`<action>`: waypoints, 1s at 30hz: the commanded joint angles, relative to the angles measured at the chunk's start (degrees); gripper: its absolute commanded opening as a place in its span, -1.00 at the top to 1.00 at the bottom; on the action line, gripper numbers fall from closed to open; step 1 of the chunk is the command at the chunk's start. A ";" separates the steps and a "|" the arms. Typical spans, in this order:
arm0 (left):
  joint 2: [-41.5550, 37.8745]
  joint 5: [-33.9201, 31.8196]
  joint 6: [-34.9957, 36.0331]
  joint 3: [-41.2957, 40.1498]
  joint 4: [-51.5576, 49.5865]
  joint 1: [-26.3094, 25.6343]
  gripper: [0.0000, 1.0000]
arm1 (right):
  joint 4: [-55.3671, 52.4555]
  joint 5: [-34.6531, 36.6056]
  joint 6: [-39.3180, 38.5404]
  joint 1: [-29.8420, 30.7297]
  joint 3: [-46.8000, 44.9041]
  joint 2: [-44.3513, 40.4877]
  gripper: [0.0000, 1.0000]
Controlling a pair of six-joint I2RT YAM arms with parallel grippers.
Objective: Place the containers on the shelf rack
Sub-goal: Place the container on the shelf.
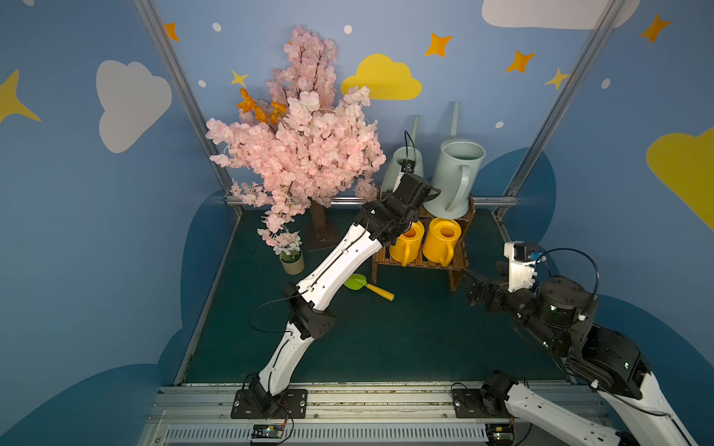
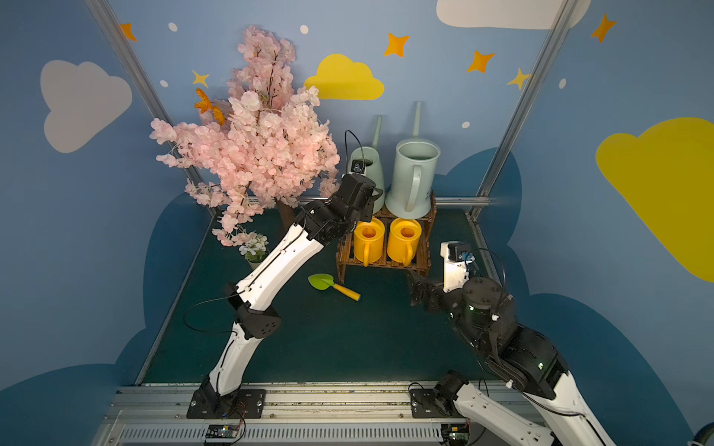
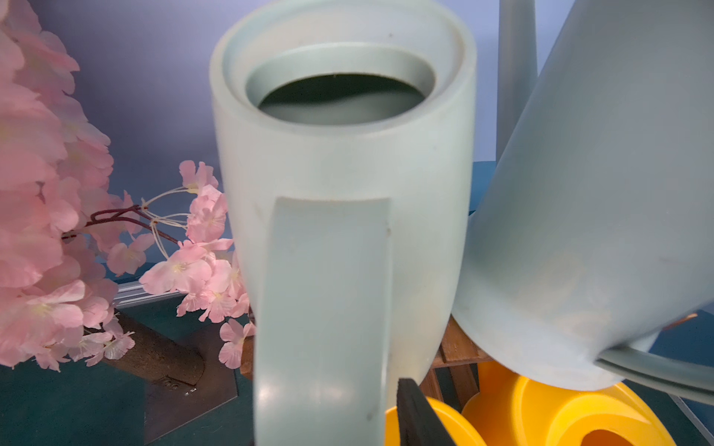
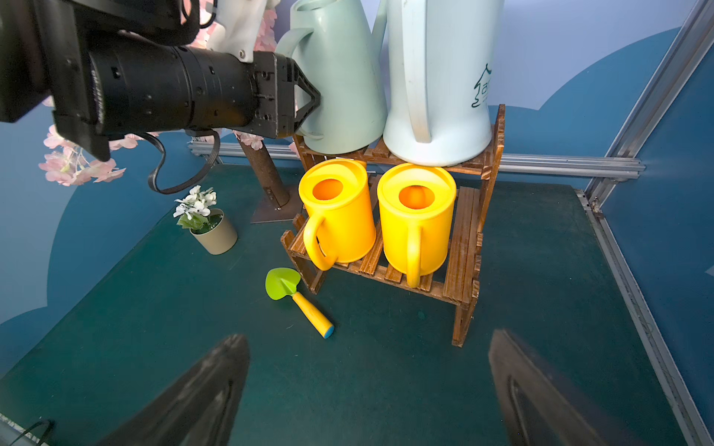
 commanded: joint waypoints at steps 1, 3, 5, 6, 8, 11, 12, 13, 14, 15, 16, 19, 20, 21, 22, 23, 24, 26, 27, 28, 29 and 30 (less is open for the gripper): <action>-0.42 1.11 -0.81 1.07 1.12 -0.38 0.16 | -0.16 0.25 0.32 -0.21 -0.65 0.12 -0.96; -0.39 1.61 -1.19 1.11 1.16 -0.45 0.16 | -0.04 0.12 0.34 -0.22 -0.61 0.17 -0.96; -0.40 2.01 -1.39 1.04 1.08 -0.51 0.16 | -0.02 0.02 0.40 -0.20 -0.72 0.25 -0.96; -0.38 2.15 -1.47 0.95 1.04 -0.55 0.16 | 0.05 0.01 0.40 -0.15 -0.78 0.24 -0.96; -0.32 2.32 -1.55 0.89 1.01 -0.63 0.16 | 0.06 0.10 0.40 -0.17 -0.83 0.10 -0.96; -0.27 2.21 -1.52 0.86 0.77 -0.64 0.15 | 0.01 0.10 0.40 -0.16 -0.87 0.02 -0.96; -0.33 2.02 -1.57 0.89 0.64 -0.64 0.14 | 0.01 0.10 0.40 -0.18 -0.83 0.01 -0.96; -0.44 1.75 -1.45 0.87 0.53 -0.59 0.11 | 0.05 0.10 0.40 -0.18 -0.79 -0.02 -0.96; -0.65 1.56 -1.34 0.88 0.47 -0.63 0.09 | 0.05 0.17 0.40 -0.19 -0.80 -0.09 -0.96; -0.89 1.37 -1.19 0.84 0.47 -0.64 0.08 | 0.06 0.18 0.40 -0.20 -0.80 -0.25 -0.96; -1.13 1.31 -1.04 0.66 0.46 -0.66 0.06 | -0.01 0.18 0.40 -0.15 -0.86 -0.22 -0.96; -2.59 1.46 -0.55 -0.76 0.35 -0.77 0.02 | 0.02 0.32 0.26 -0.21 -0.72 -0.34 -0.96; -3.24 1.40 -0.45 -1.57 0.33 -0.91 0.00 | 0.02 0.34 0.17 -0.18 -0.66 -0.25 -0.96; -4.00 1.44 -0.43 -2.53 0.35 -1.08 -0.02 | -0.02 0.36 0.06 -0.18 -0.50 -0.21 -0.96; -4.69 1.47 -0.42 -3.38 0.37 -1.27 -0.05 | 0.03 0.36 -0.01 -0.22 -0.40 -0.18 -0.96; -5.55 1.48 -0.37 -4.09 0.35 -1.52 -0.08 | -0.02 0.44 -0.03 -0.23 -0.35 -0.20 -0.96; -6.21 1.48 -0.15 -4.74 0.35 -1.69 -0.11 | -0.03 0.49 -0.08 -0.23 -0.29 -0.17 -0.96; -7.17 1.44 0.74 -5.61 0.37 -2.33 -0.19 | -0.03 0.45 0.01 -0.23 -0.35 -0.17 -0.96; -7.70 1.29 1.11 -6.02 0.33 -2.47 -0.22 | 0.04 0.46 0.05 -0.23 -0.42 -0.15 -0.96; -8.30 1.15 1.50 -6.42 0.27 -2.81 -0.26 | 0.06 0.39 0.05 -0.30 -0.53 -0.15 -0.96; -8.86 0.99 1.81 -6.87 0.22 -3.03 -0.28 | 0.12 0.40 0.05 -0.29 -0.65 -0.21 -0.96; -9.68 0.90 2.12 -7.35 -0.03 -3.17 -0.31 | 0.14 0.40 0.05 -0.24 -0.70 -0.20 -0.96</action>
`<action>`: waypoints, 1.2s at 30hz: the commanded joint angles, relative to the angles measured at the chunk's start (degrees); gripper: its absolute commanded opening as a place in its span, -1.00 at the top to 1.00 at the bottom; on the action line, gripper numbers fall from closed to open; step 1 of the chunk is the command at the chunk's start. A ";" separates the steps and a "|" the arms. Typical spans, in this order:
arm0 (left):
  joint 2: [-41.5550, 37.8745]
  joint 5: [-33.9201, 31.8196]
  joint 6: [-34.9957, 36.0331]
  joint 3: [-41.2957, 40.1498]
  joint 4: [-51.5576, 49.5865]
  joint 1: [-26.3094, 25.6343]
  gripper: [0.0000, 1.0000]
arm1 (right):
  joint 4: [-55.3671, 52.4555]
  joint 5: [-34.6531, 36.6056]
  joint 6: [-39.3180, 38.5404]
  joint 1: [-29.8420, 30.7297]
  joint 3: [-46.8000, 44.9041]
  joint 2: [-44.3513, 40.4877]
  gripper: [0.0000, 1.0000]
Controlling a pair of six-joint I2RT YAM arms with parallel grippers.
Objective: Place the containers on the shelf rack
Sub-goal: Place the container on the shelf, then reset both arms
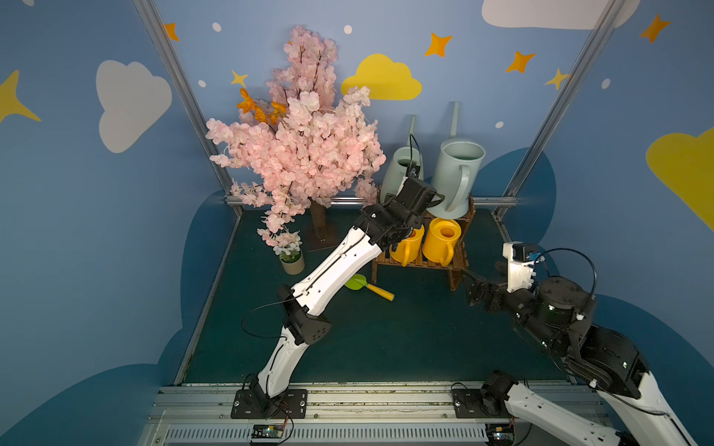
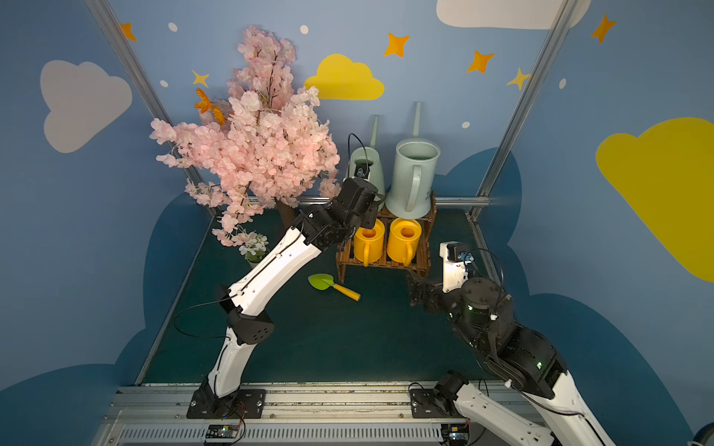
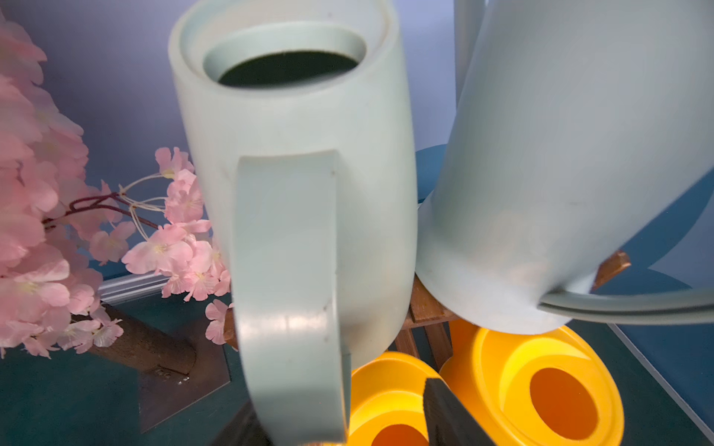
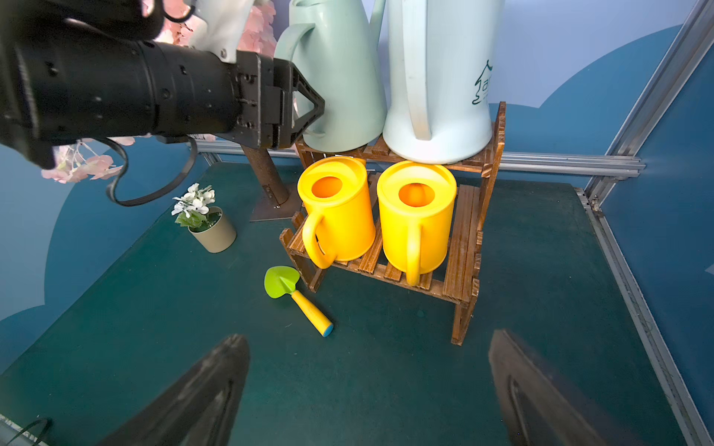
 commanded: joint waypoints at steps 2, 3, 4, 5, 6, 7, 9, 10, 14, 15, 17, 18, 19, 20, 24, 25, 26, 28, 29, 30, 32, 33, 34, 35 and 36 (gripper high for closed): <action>-5.86 -1.04 2.03 -2.52 -0.27 -0.96 -0.37 | 0.15 0.57 -0.08 -0.24 -0.41 -0.29 -0.96; -7.31 -1.43 2.08 -3.91 -0.38 -1.05 -0.40 | 0.17 0.80 -0.24 -0.24 -0.46 -0.31 -0.96; -8.89 -1.67 1.95 -6.07 -0.40 -1.23 -0.43 | 0.21 1.07 -0.51 -0.24 -0.48 -0.26 -0.96; -10.42 -1.90 1.68 -8.23 -0.36 -1.28 -0.47 | 0.21 1.33 -0.76 -0.28 -0.31 -0.13 -0.96; -11.89 -2.35 1.42 -10.63 -0.32 -1.29 -0.50 | 0.21 1.55 -1.05 -0.30 -0.16 0.20 -0.96; -14.00 -2.74 1.21 -12.93 -0.06 -1.29 -0.53 | 0.21 1.66 -1.23 -0.32 0.00 0.43 -0.96; -17.70 -4.11 1.11 -18.81 1.23 -1.35 -0.58 | 0.49 1.64 -1.41 -0.37 0.48 1.23 -0.96; -20.24 -4.67 1.35 -22.02 2.20 -1.29 -0.61 | 0.74 1.55 -1.48 -0.43 0.64 1.54 -0.96; -31.29 -5.95 3.16 -37.21 10.07 -1.24 -0.71 | 1.33 1.47 -1.51 -0.48 0.83 2.34 -0.96; -33.81 -6.17 4.04 -41.28 12.54 -1.14 -0.76 | 1.41 1.72 -1.51 -0.56 0.70 2.38 -0.96; -41.51 -6.55 6.72 -51.70 19.20 -0.68 -0.92 | 1.75 2.60 -1.78 -0.58 0.09 2.52 -0.96; -45.22 -6.68 8.41 -58.16 22.53 -0.26 -0.99 | 2.05 3.33 -1.99 -0.75 -0.37 2.52 -0.96; -49.02 -6.50 9.87 -63.73 26.37 0.38 -1.00 | 2.39 4.51 -1.94 -0.88 -0.99 2.68 -0.96; -51.93 -6.04 10.68 -68.34 29.55 1.45 -1.00 | 2.67 5.71 -2.13 -1.22 -1.59 2.85 -0.96; -63.13 -0.93 10.22 -85.28 34.98 9.93 -1.00 | 4.32 8.42 -2.76 -5.03 -5.82 4.32 -0.96; -65.25 0.42 10.35 -88.89 36.32 11.96 -1.00 | 5.09 8.40 -2.65 -6.14 -7.09 4.58 -0.96; -66.97 1.21 10.54 -92.37 38.08 14.00 -1.00 | 5.85 8.30 -2.58 -7.58 -8.55 4.59 -0.96; -69.59 3.05 11.64 -99.45 42.16 17.75 -1.00 | 8.39 7.91 -2.29 -10.61 -12.13 4.19 -0.96; -70.53 3.58 12.04 -102.57 44.10 19.44 -1.00 | 9.49 7.70 -2.11 -12.33 -13.73 3.94 -0.96; -71.00 4.44 12.42 -104.79 45.76 21.07 -1.00 | 11.12 7.54 -1.91 -13.97 -15.66 3.43 -0.96; -71.20 5.94 13.07 -108.82 48.09 23.77 -1.00 | 14.47 7.48 -1.42 -18.01 -19.90 2.50 -0.96; -70.92 6.05 13.77 -110.68 49.99 24.74 -1.00 | 16.45 7.22 -1.31 -19.81 -22.17 1.82 -0.96; -70.37 5.92 14.63 -112.25 51.88 25.70 -1.00 | 18.59 6.89 -1.10 -22.52 -24.38 1.30 -0.96; -69.81 5.86 15.89 -113.75 53.89 26.68 -1.00 | 20.70 6.48 -0.72 -24.86 -27.02 0.80 -0.96; -69.09 5.76 17.12 -114.94 55.98 27.58 -1.00 | 22.90 6.08 -0.30 -27.30 -29.34 0.48 -0.96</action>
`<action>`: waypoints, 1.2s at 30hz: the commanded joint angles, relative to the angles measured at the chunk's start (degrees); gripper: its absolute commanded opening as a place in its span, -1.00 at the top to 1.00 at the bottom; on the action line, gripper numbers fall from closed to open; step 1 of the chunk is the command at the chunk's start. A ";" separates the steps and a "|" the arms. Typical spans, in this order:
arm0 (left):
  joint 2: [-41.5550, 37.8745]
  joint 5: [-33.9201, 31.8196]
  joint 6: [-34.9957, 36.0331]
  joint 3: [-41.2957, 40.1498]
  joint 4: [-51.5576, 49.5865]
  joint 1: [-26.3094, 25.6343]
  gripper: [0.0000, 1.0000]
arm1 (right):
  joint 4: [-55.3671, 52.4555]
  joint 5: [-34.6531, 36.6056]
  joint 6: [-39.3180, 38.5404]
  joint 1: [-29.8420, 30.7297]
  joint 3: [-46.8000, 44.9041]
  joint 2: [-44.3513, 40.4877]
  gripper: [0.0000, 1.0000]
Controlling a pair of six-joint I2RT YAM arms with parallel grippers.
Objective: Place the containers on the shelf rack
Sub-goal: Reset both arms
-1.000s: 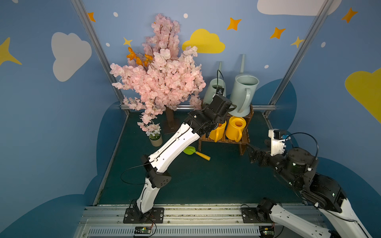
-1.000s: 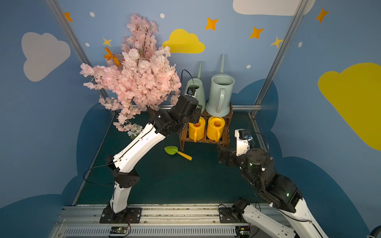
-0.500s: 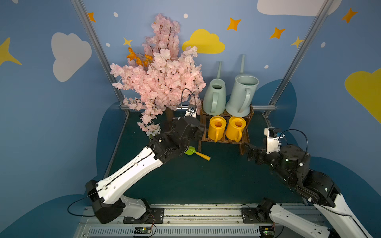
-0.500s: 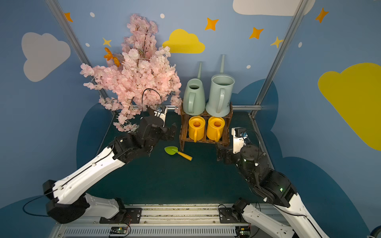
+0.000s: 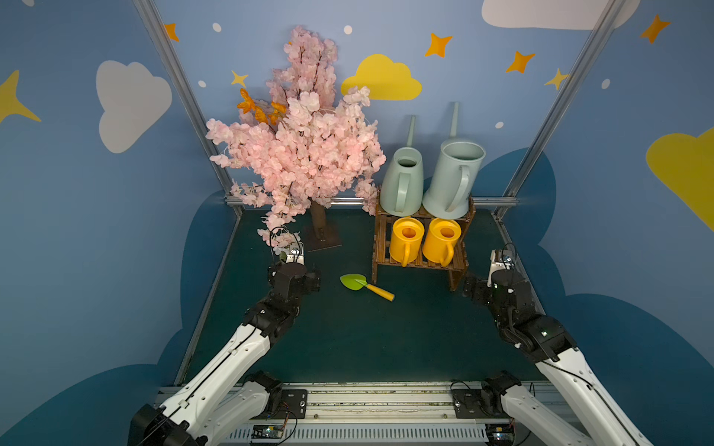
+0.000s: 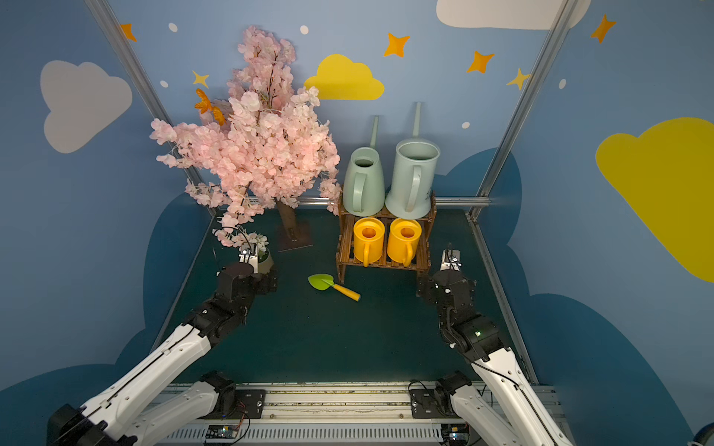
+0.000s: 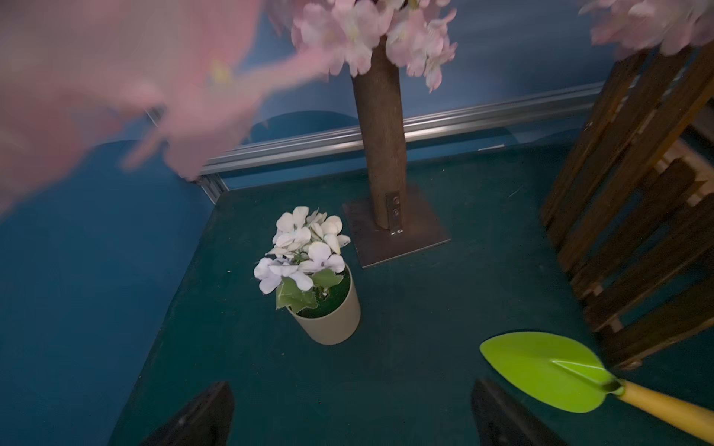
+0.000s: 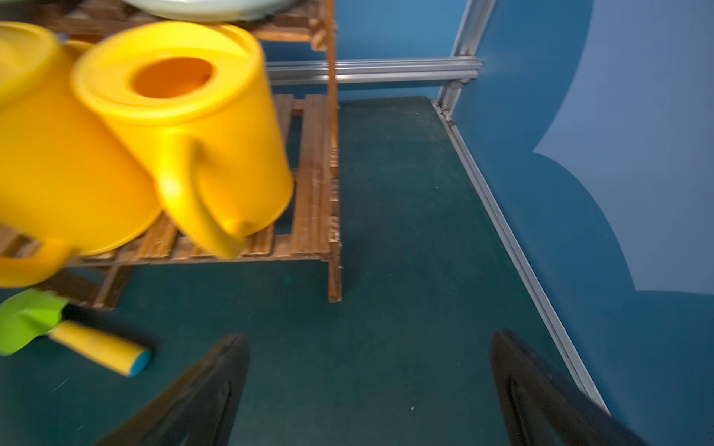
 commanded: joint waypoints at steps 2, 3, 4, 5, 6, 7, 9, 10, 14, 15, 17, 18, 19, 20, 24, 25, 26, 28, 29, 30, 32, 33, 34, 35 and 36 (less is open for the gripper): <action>2.49 2.16 5.58 -4.07 13.48 3.93 -1.00 | 12.64 -1.00 2.42 -9.19 -9.01 -2.02 -0.96; 3.38 2.40 6.64 -5.41 16.02 4.99 -1.00 | 14.24 -1.47 2.76 -11.47 -10.96 -2.12 -0.96; 4.32 2.86 7.89 -6.55 18.17 6.03 -1.00 | 16.47 -1.75 2.80 -13.82 -12.94 -2.23 -0.96; 5.00 3.36 8.55 -7.55 19.49 7.10 -1.00 | 18.62 -1.75 2.59 -15.61 -15.14 -2.16 -0.96; 5.84 4.09 9.37 -8.89 22.20 8.23 -1.00 | 20.56 -1.61 2.28 -17.19 -17.00 -2.06 -0.96; 6.53 5.46 10.15 -10.11 24.19 9.36 -1.00 | 23.45 -1.29 1.80 -18.80 -19.16 -1.90 -0.96; 7.77 9.29 10.61 -13.33 29.77 12.08 -1.00 | 29.68 -1.07 -0.35 -21.03 -23.35 -1.31 -0.96; 8.38 11.69 10.31 -14.84 32.49 13.69 -1.00 | 32.97 -1.08 -0.96 -21.90 -24.98 -0.84 -0.96; 13.09 21.68 6.82 -18.96 42.32 18.76 -1.00 | 41.25 -1.76 -1.12 -23.52 -28.94 3.10 -0.96; 15.01 23.37 6.32 -19.46 44.60 19.27 -1.00 | 42.53 -1.84 -2.46 -23.59 -29.13 4.75 -0.96; 20.41 25.17 6.14 -19.68 49.88 19.94 -1.00 | 44.60 -2.67 -4.98 -23.72 -28.98 8.19 -0.96; 22.40 26.35 6.44 -19.21 52.17 20.20 -1.00 | 46.18 -3.10 -5.35 -23.72 -28.96 9.96 -0.96; 23.49 27.86 6.70 -18.46 52.43 20.29 -1.00 | 48.21 -3.25 -4.89 -23.73 -28.83 11.96 -0.96; 24.78 28.73 6.89 -17.89 52.66 20.34 -1.00 | 49.34 -3.34 -4.79 -23.66 -28.28 13.52 -0.96; 35.42 30.08 6.64 -17.92 63.72 20.94 -1.00 | 56.38 -3.81 -6.30 -23.64 -27.00 20.19 -0.96; 36.10 30.25 6.76 -18.48 65.42 20.95 -1.00 | 57.38 -3.89 -6.63 -23.60 -26.37 21.87 -0.96; 34.68 30.03 6.37 -17.76 60.80 20.97 -1.00 | 57.78 -4.15 -7.10 -23.63 -25.42 23.51 -0.96; 34.31 30.18 6.16 -16.53 58.48 21.13 -1.00 | 57.96 -4.34 -7.85 -23.63 -23.46 26.63 -0.96; 35.27 30.36 6.30 -17.39 61.50 21.13 -1.00 | 58.52 -4.58 -8.25 -23.56 -22.73 28.05 -0.96; 36.02 30.48 6.48 -17.85 63.69 21.22 -1.00 | 58.81 -4.78 -8.91 -23.57 -21.79 29.26 -0.96; 35.07 30.48 6.33 -17.16 60.90 21.24 -1.00 | 56.79 -3.93 -9.66 -23.62 -18.98 32.00 -0.96; 35.00 30.43 6.32 -17.12 60.62 21.24 -1.00 | 54.90 -3.47 -9.89 -23.73 -17.42 32.96 -0.96; 35.30 30.58 6.37 -17.41 61.58 21.24 -1.00 | 53.03 -3.73 -10.33 -23.85 -16.21 33.82 -0.96; 35.63 30.60 6.53 -17.62 62.72 21.17 -1.00 | 52.39 -3.74 -10.27 -24.03 -15.37 34.64 -0.96; 35.69 30.57 6.56 -17.73 62.95 21.21 -1.00 | 51.38 -3.74 -10.25 -24.12 -14.65 35.29 -0.96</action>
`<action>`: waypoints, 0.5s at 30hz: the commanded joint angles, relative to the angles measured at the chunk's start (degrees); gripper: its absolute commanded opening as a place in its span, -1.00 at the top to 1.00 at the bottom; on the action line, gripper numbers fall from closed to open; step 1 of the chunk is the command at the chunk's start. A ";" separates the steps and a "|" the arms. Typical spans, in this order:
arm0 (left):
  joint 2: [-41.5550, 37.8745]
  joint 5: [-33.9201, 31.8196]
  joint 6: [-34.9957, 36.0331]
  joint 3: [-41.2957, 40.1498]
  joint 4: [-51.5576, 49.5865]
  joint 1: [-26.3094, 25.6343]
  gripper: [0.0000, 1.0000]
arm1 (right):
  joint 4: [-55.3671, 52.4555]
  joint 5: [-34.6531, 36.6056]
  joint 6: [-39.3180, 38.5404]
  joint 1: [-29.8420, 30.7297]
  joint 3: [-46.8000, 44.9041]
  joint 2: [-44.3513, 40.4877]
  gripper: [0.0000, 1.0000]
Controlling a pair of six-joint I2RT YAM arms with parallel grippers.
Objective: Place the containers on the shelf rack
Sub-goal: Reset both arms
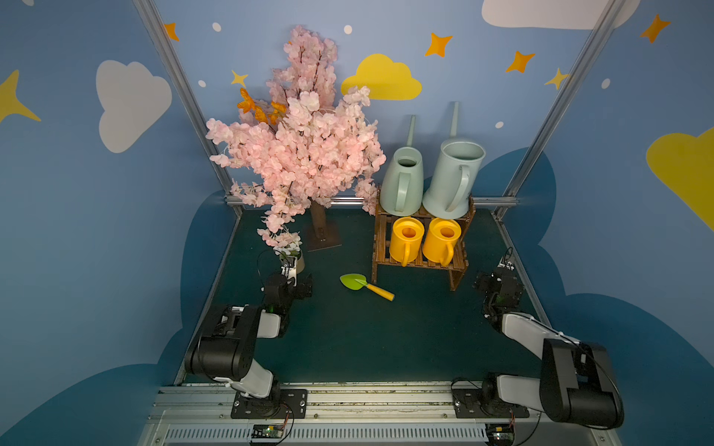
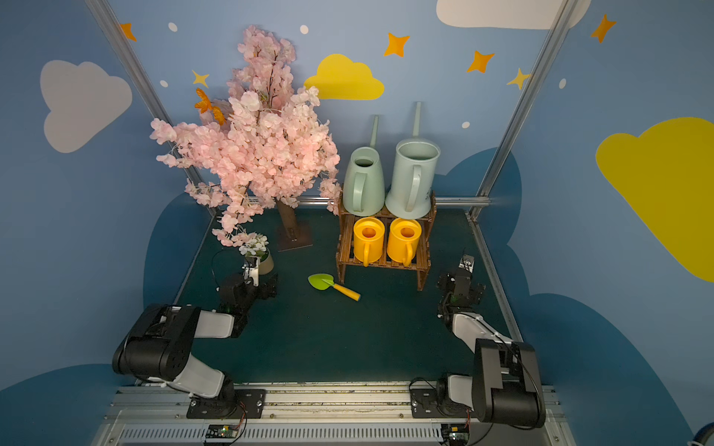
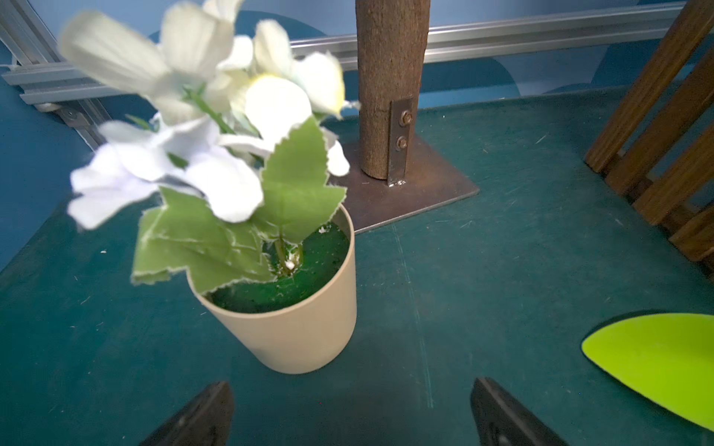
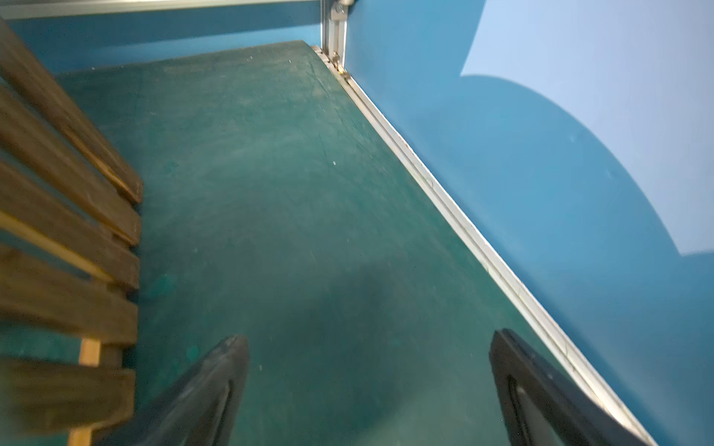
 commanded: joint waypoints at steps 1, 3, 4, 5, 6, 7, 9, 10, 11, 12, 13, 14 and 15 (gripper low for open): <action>0.37 1.06 -0.04 0.14 3.06 0.24 -1.00 | -3.12 -0.09 -1.17 -0.45 3.13 1.47 -0.96; 0.46 1.02 0.03 0.20 3.35 0.20 -1.00 | -3.06 -0.85 -1.35 -0.68 2.83 1.42 -0.96; 0.56 0.99 0.05 0.14 3.28 0.19 -1.00 | -2.17 -1.39 -1.69 -0.73 1.96 0.68 -0.96; 0.51 0.99 0.05 0.21 3.24 0.26 -1.00 | -0.83 -1.90 -1.88 -0.74 0.50 -0.10 -0.96; 0.47 1.00 0.05 0.15 3.22 0.20 -1.00 | 0.65 -2.06 -1.94 -0.74 -0.91 -1.63 -0.96; 0.51 1.00 0.07 0.18 3.25 0.19 -1.00 | 2.27 -1.94 -1.69 -0.85 -2.52 -2.99 -0.96; 0.52 0.99 0.07 0.19 3.23 0.20 -1.00 | 4.00 -1.87 -0.69 -1.66 -4.31 -4.73 -0.96; 0.52 1.03 0.05 0.20 3.24 0.17 -1.00 | 4.23 -2.28 -0.39 -2.17 -4.49 -4.96 -0.96; 0.53 0.99 0.01 0.15 3.27 0.20 -1.00 | 4.03 -3.03 -0.61 -2.25 -4.20 -4.85 -0.96; 0.53 0.99 0.04 0.17 3.21 0.19 -1.00 | 3.69 -4.31 -1.42 -2.19 -3.64 -4.30 -0.96; 0.53 0.99 0.07 0.17 3.21 0.19 -1.00 | 3.50 -5.15 -2.40 -1.62 -3.36 -3.92 -0.96; 0.52 0.99 0.04 0.22 3.20 0.19 -1.00 | 3.59 -5.42 -3.57 -0.87 -3.26 -3.75 -0.96; 0.57 0.99 0.05 0.24 3.23 0.19 -1.00 | 4.04 -5.72 -4.95 0.15 -3.44 -3.80 -0.96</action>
